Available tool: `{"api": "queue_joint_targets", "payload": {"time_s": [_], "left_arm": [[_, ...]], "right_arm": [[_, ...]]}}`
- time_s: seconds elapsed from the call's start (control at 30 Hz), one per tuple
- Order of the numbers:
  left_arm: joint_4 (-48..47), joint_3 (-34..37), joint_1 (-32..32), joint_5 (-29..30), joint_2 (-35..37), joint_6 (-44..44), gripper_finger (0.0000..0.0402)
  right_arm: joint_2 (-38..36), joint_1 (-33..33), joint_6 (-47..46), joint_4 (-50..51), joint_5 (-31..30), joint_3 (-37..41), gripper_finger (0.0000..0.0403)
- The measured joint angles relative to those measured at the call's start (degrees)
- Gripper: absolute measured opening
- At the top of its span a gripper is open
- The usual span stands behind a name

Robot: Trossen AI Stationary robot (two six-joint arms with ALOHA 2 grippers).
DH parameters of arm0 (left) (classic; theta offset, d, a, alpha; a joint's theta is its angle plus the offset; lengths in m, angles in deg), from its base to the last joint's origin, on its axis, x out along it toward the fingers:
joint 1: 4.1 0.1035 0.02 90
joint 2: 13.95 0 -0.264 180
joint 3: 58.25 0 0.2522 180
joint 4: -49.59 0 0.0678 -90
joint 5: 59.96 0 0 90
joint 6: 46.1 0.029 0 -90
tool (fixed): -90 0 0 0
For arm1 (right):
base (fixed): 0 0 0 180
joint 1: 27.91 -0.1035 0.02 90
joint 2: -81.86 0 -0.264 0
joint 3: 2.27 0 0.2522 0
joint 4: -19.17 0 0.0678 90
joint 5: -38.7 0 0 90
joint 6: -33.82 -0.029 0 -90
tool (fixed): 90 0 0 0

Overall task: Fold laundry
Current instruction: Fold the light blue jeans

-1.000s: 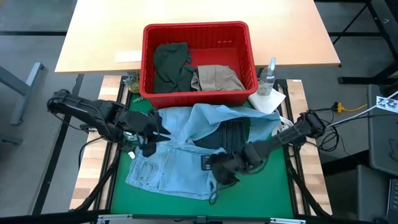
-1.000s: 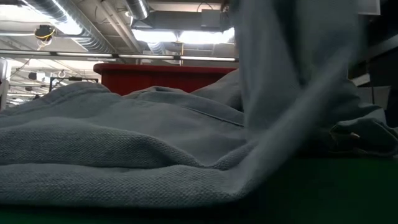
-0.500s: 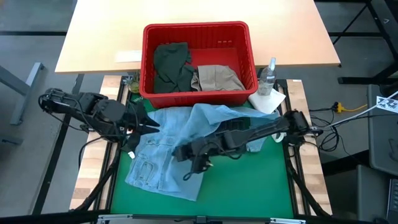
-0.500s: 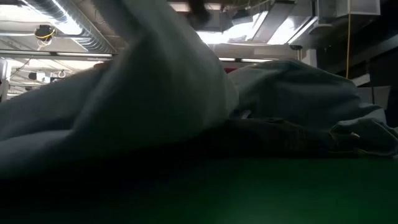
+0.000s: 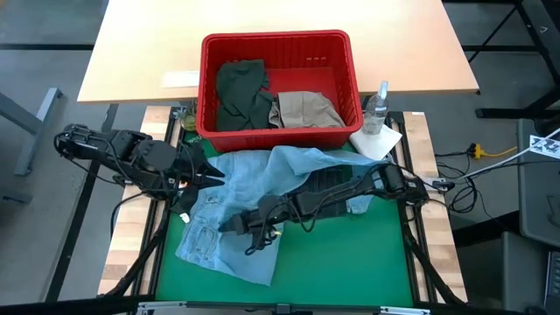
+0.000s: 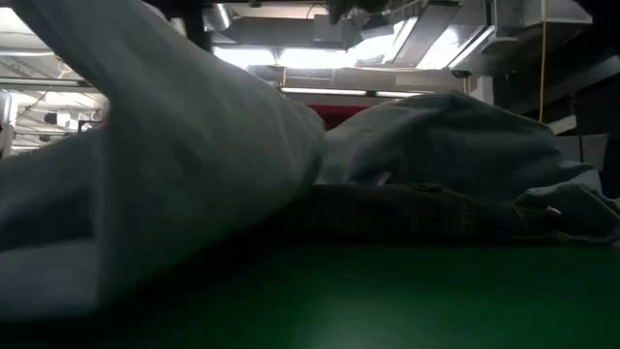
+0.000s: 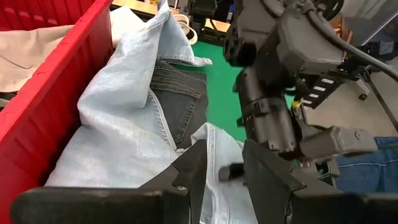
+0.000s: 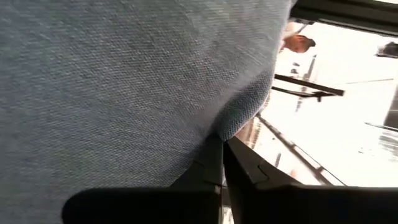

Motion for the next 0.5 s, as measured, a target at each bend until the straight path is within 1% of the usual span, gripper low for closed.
{"api": "queue_joint_targets", "payload": {"time_s": [0.1,0.3,0.4,0.5], "left_arm": [[0.0,0.0,0.0,0.0,0.0,0.0,0.01],[0.02,0.01,-0.01,0.0,0.0,0.0,0.01],[0.0,0.0,0.0,0.02,0.0,0.0,0.01],[0.01,0.0,-0.02,0.0,0.0,0.0,0.01]], "right_arm": [[2.87,0.79,-0.06,-0.16,1.16,-3.83,0.0003],[9.7,1.76,-0.1,0.42,1.29,-12.25,0.0003],[11.75,2.34,-0.1,0.49,0.49,-14.44,0.0003],[12.58,3.58,-0.12,0.81,0.51,-14.74,0.0003]]}}
